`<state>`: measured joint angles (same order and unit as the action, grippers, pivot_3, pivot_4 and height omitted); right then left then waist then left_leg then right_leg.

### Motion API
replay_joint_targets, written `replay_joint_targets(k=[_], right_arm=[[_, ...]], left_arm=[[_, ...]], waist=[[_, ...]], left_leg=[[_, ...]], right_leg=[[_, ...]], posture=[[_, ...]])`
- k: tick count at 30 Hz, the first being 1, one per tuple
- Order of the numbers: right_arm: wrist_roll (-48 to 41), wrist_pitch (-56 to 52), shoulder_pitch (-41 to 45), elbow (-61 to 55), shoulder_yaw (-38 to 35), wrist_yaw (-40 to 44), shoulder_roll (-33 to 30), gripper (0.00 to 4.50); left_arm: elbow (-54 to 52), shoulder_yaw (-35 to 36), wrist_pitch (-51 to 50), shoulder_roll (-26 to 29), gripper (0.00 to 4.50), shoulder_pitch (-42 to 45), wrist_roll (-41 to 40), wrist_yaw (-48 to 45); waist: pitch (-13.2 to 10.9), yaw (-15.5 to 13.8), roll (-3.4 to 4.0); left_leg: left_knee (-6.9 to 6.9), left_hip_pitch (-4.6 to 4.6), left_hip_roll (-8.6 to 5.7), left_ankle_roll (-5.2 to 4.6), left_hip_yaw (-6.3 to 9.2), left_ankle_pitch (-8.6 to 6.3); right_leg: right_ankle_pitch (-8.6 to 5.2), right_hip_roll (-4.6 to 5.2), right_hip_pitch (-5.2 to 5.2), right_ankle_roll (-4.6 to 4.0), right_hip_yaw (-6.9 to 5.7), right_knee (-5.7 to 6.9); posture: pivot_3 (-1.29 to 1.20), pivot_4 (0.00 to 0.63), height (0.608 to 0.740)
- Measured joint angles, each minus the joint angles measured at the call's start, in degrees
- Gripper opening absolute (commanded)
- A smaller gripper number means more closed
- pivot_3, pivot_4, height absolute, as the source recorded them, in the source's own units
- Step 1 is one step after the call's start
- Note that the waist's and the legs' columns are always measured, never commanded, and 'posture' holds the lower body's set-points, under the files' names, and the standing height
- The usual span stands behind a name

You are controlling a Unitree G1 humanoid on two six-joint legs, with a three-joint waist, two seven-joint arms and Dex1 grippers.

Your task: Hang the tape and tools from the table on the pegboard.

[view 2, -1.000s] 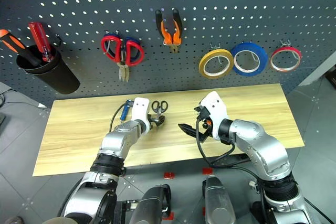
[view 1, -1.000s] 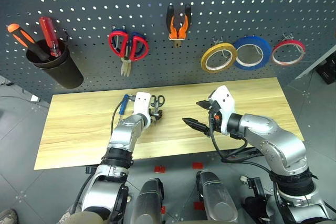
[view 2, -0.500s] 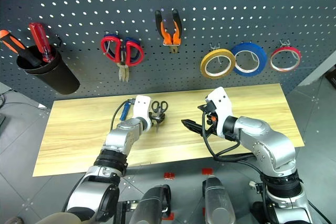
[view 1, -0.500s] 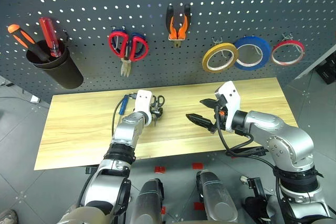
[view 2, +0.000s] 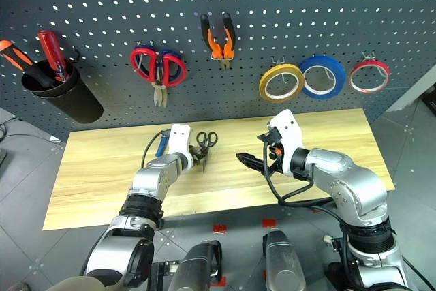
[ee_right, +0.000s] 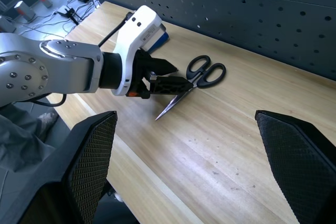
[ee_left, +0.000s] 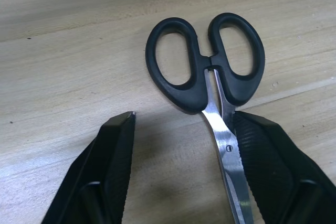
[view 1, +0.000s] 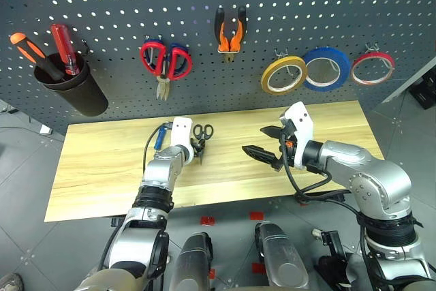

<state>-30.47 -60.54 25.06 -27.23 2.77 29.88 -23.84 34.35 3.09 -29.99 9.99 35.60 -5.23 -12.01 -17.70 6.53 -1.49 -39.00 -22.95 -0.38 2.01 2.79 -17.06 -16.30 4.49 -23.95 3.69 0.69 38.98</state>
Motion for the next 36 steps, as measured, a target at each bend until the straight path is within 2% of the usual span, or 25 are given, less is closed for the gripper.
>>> replay_joint_targets(k=[3,10,17,22,32,36], right_arm=[[-0.3,-0.2,0.0,0.0,-0.6,-0.1,0.0,4.5],[-2.4,-2.2,0.6,0.0,-1.7,-0.5,0.1,4.5],[-4.2,-2.6,0.5,-1.6,-0.4,1.6,-3.3,4.5],[-4.5,-1.6,0.4,-2.5,1.2,2.6,-4.3,4.5],[-4.2,1.3,1.1,-3.4,2.4,2.7,-5.2,4.5],[-3.4,2.6,1.4,-3.5,3.0,2.7,-5.8,4.5]], left_arm=[[0.0,0.4,-0.1,0.0,2.31,-0.1,0.0,0.1],[-0.2,1.3,-0.8,-0.6,0.1,-0.5,-0.9,-1.1],[-1.1,1.1,-0.8,0.1,0.04,-1.5,-1.0,-2.6],[-3.9,-1.6,-0.8,2.6,0.04,-3.8,-0.5,-5.0],[-17.3,-8.1,5.9,14.8,0.04,-15.9,5.6,-9.5],[-22.7,-7.6,10.1,19.8,0.04,-21.5,7.9,-9.8]], waist=[[0.0,0.0,0.01],[0.0,0.0,0.01],[0.1,0.1,0.01],[0.2,0.3,0.01],[0.2,1.5,0.01],[0.1,1.4,0.0]], left_leg=[[0.0,0.01,0.0,0.0,0.0,0.0],[0.0,0.09,0.0,-0.03,0.05,-0.02],[0.01,0.12,0.01,-0.04,0.06,-0.02],[0.02,0.13,0.03,-0.02,0.06,-0.01],[0.1,0.05,0.07,-0.02,0.08,-0.02],[0.1,-0.12,0.06,-0.03,0.05,-0.02]], right_leg=[[0.0,0.0,0.01,0.0,0.0,0.0],[0.0,0.01,0.16,0.0,-0.05,-0.04],[-0.01,0.0,0.19,0.01,-0.07,-0.06],[-0.01,-0.03,0.19,0.01,-0.06,-0.07],[-0.01,-0.01,0.09,0.01,-0.02,-0.13],[-0.01,0.07,-0.15,0.01,0.02,-0.08]], posture=[[-0.25,0.312,0.74],[-0.25,0.309,0.74],[-0.25,0.306,0.74],[-0.25,0.302,0.74],[-0.24,0.296,0.74],[-0.23,0.296,0.74]])
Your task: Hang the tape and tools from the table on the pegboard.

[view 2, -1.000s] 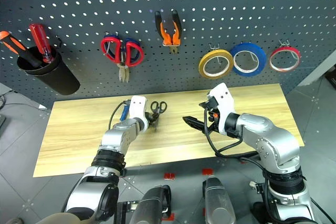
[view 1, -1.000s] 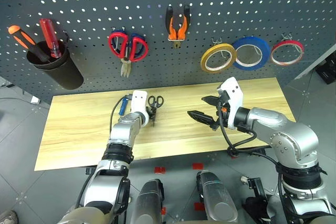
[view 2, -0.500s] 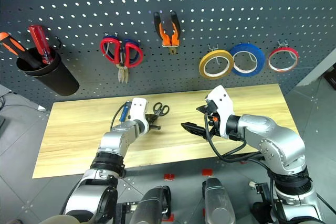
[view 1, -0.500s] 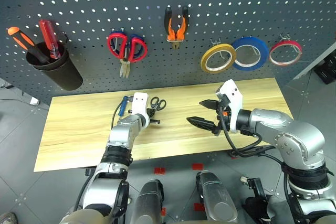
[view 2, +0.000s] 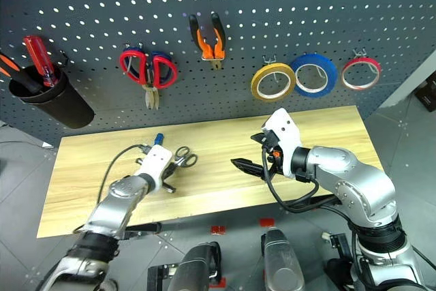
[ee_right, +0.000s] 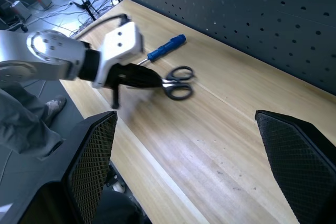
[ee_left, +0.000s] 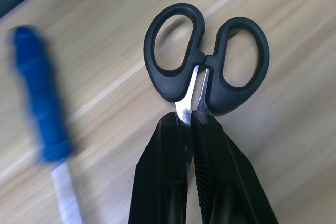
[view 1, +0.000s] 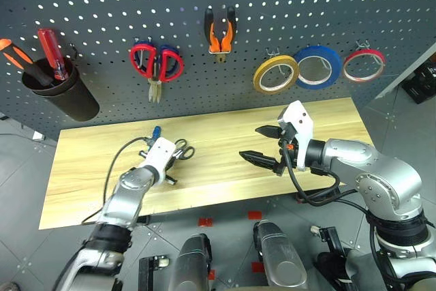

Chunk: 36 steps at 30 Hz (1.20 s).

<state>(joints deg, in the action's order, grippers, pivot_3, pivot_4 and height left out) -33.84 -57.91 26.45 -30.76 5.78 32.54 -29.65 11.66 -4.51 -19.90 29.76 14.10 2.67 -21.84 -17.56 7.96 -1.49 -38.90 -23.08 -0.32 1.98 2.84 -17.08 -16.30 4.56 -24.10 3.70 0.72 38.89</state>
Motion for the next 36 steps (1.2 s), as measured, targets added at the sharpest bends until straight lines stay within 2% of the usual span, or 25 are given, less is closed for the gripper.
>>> replay_joint_targets(k=[3,7,11,15,19,24,28,32,36], right_arm=[[0.2,0.7,0.3,-0.3,0.2,0.0,-0.3,4.5],[0.6,1.4,0.6,-0.5,0.2,0.0,-0.4,4.5],[0.9,2.1,0.8,-0.5,0.3,0.3,-0.5,4.5],[1.1,2.4,1.5,-0.5,0.8,0.9,-0.6,4.5],[1.0,2.5,1.8,-0.7,0.9,1.4,-1.3,4.5],[1.2,6.3,1.8,-2.0,0.8,3.1,-2.5,4.5],[2.0,9.4,1.7,-2.0,0.8,4.2,-3.2,4.5],[2.9,11.4,1.7,-1.4,0.9,4.7,-2.9,4.5],[3.4,12.6,3.2,-0.2,1.2,4.7,-1.3,4.5]], left_arm=[[-5.2,1.5,3.7,3.4,0.04,-3.2,0.6,-0.2],[-11.0,2.8,12.8,11.7,0.04,-7.8,4.0,-2.1],[-15.5,5.2,18.4,12.6,0.04,-7.2,3.2,-3.4],[-21.9,7.6,19.8,8.7,0.04,-5.5,-2.9,-5.0],[-30.6,11.8,16.5,3.8,0.04,-6.7,-8.3,-3.0],[-40.8,17.6,9.8,-3.4,0.04,-13.3,-10.6,3.8],[-46.9,18.5,5.4,-7.3,0.04,-17.2,-10.6,7.8],[-49.6,18.6,2.9,-8.1,0.04,-16.4,-10.4,9.7],[-49.3,18.8,2.1,-7.2,0.04,-11.2,-10.3,9.9]], waist=[[0.0,-0.2,-0.05],[0.0,-0.1,-0.05],[0.0,-0.7,-0.05],[0.0,-1.1,-0.06],[0.0,-0.9,-0.06],[0.0,-0.3,-0.09],[0.0,-0.6,-0.11],[0.0,-1.4,-0.13],[0.0,-1.7,-0.15]], left_leg=[[-0.02,-0.05,-0.03,-0.08,0.02,-0.05],[0.04,-0.04,-0.05,-0.1,0.0,-0.05],[0.0,-0.09,-0.12,-0.11,-0.01,-0.06],[-0.03,-0.12,-0.11,-0.11,-0.02,-0.06],[-0.03,-0.13,-0.06,-0.1,-0.02,-0.06],[-0.04,-0.15,-0.07,-0.11,-0.02,-0.06],[-0.07,-0.15,-0.08,-0.12,0.0,-0.06],[-0.11,-0.14,-0.09,-0.12,-0.01,-0.05],[-0.14,-0.15,-0.09,-0.09,-0.01,-0.04]], right_leg=[[0.0,0.17,0.0,0.0,-0.05,-0.02],[0.0,0.33,-0.04,0.0,-0.05,-0.02],[0.0,0.38,-0.02,0.0,-0.09,-0.03],[0.0,0.37,-0.04,0.0,-0.11,-0.03],[0.0,0.31,-0.06,0.0,-0.12,0.0],[0.0,0.1,-0.05,0.0,-0.11,-0.02],[0.0,0.08,-0.02,0.0,-0.11,0.03],[0.0,0.06,-0.01,0.0,-0.1,0.06],[0.0,0.05,-0.01,0.01,-0.11,0.07]], posture=[[-0.22,0.295,0.74],[-0.21,0.29,0.74],[-0.21,0.285,0.74],[-0.22,0.283,0.74],[-0.22,0.28,0.74],[-0.2,0.268,0.74],[-0.18,0.265,0.74],[-0.17,0.261,0.74],[-0.17,0.259,0.74]])
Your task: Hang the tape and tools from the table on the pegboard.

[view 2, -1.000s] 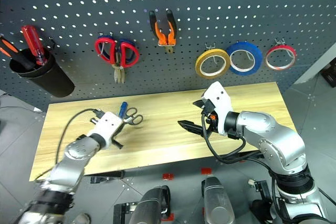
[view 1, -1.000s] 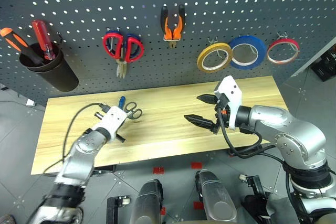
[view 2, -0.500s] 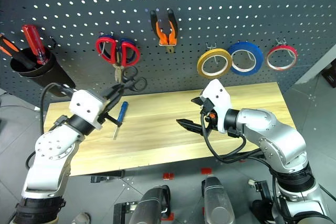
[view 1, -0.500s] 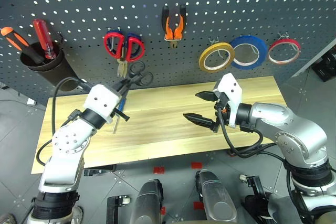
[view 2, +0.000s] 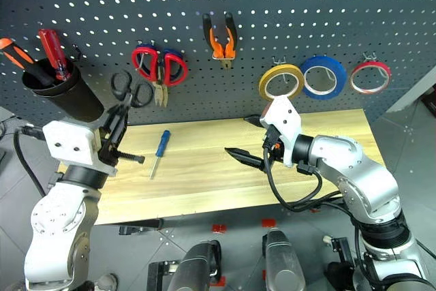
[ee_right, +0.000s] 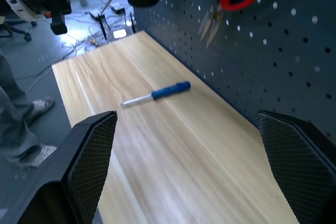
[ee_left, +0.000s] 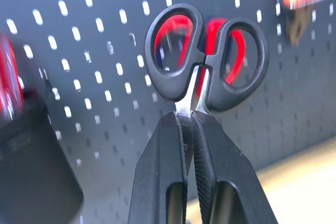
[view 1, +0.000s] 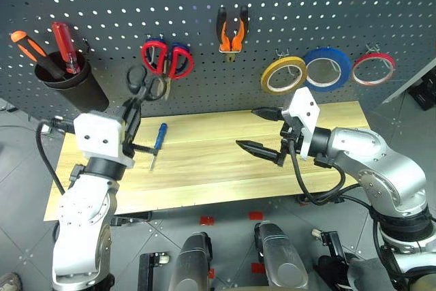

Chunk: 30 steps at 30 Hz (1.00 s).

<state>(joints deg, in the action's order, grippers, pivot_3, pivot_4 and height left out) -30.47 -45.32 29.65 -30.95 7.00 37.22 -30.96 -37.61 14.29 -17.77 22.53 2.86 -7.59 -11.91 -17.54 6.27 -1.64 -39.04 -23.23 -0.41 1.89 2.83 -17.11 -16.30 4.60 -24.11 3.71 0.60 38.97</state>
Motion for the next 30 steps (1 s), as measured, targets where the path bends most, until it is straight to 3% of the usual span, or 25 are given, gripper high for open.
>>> replay_joint_targets(k=[29,30], right_arm=[[0.2,-0.1,3.1,2.4,1.1,-1.0,2.2,4.5],[0.2,0.0,3.1,2.5,1.1,-1.0,2.2,4.5]], left_arm=[[9.4,-5.2,-0.4,-1.4,0.04,6.7,3.6,0.2],[9.4,-5.2,-0.5,-1.5,0.66,6.7,3.5,0.2]], waist=[[0.0,0.2,-0.02],[0.0,0.2,-0.02]], left_leg=[[0.0,0.0,0.03,0.11,0.0,0.06],[0.0,0.0,0.03,0.11,0.0,0.06]], right_leg=[[0.0,-0.02,-0.01,0.0,0.0,0.0],[0.0,-0.02,-0.01,0.0,0.0,0.0]], posture=[[-0.2,0.274,0.74],[-0.2,0.274,0.74]])
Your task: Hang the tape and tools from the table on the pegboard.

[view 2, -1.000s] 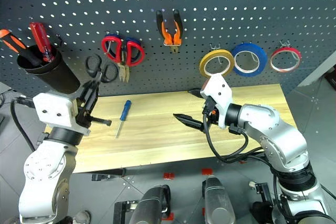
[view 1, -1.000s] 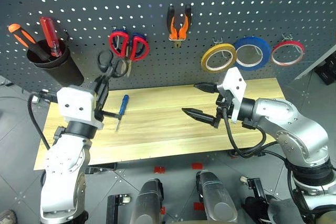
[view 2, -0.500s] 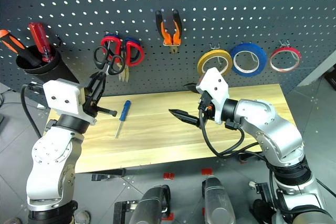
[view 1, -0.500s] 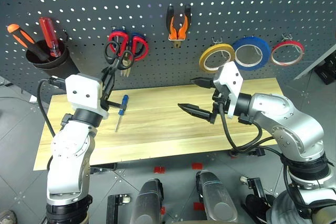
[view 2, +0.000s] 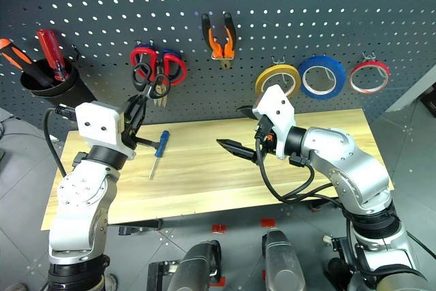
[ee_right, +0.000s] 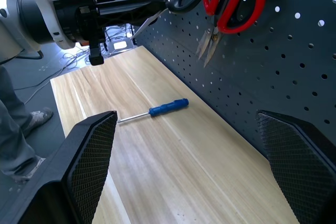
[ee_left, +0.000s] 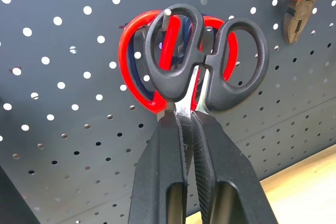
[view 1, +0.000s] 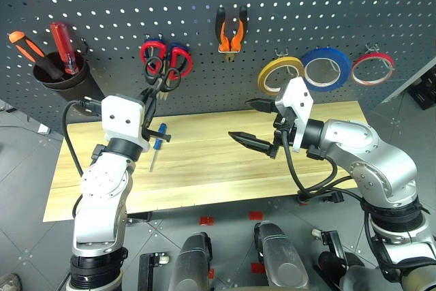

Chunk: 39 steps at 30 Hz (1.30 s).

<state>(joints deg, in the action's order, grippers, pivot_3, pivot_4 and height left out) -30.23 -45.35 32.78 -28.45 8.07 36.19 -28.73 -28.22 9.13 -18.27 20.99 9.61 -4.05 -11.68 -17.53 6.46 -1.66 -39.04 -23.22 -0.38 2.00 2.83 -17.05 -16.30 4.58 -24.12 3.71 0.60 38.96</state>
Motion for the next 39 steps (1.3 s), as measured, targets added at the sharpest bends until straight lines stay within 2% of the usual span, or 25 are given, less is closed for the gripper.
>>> replay_joint_targets(k=[8,14,19,27,39], right_arm=[[0.4,0.9,-0.2,0.0,0.1,0.0,0.4,4.5],[3.8,-0.4,-2.0,0.0,3.7,-1.9,0.2,4.5],[5.2,-4.2,-2.1,-0.1,7.3,-4.3,2.0,4.5],[5.5,-9.6,2.6,1.3,8.2,-6.6,5.6,4.5],[5.5,-12.9,4.9,2.1,9.0,-7.1,7.5,4.5]], left_arm=[[0.9,0.2,-1.6,-0.1,2.96,-1.8,-0.3,-0.2],[8.1,6.2,-10.5,-0.8,2.96,-6.1,-5.4,-0.7],[17.1,9.5,-16.5,3.1,2.96,-5.0,-7.9,-2.9],[32.6,7.5,-18.4,5.6,2.96,4.2,-8.9,-6.5],[61.0,3.6,-11.2,7.0,2.96,21.0,-6.5,-10.1]], waist=[[0.0,0.0,0.0],[0.0,0.1,0.0],[0.0,-0.1,0.0],[0.0,-0.2,-0.03],[-0.2,0.1,-0.14]], left_leg=[[0.0,0.01,0.0,0.0,0.0,0.0],[0.0,0.02,0.06,-0.02,0.03,-0.01],[0.0,0.0,0.03,-0.02,0.06,-0.01],[-0.02,0.03,0.01,0.03,0.08,0.02],[-0.02,0.01,0.02,-0.02,0.08,-0.01]], right_leg=[[0.0,0.0,0.0,0.0,0.01,0.0],[0.0,-0.09,-0.02,0.0,-0.01,0.01],[0.0,-0.07,-0.02,0.0,-0.03,0.02],[0.0,-0.04,-0.02,0.0,-0.06,0.02],[0.0,-0.05,-0.06,0.0,-0.09,0.02]], posture=[[-0.2,0.276,0.74],[-0.2,0.283,0.74],[-0.19,0.293,0.74],[-0.18,0.315,0.74],[-0.22,0.361,0.74]])
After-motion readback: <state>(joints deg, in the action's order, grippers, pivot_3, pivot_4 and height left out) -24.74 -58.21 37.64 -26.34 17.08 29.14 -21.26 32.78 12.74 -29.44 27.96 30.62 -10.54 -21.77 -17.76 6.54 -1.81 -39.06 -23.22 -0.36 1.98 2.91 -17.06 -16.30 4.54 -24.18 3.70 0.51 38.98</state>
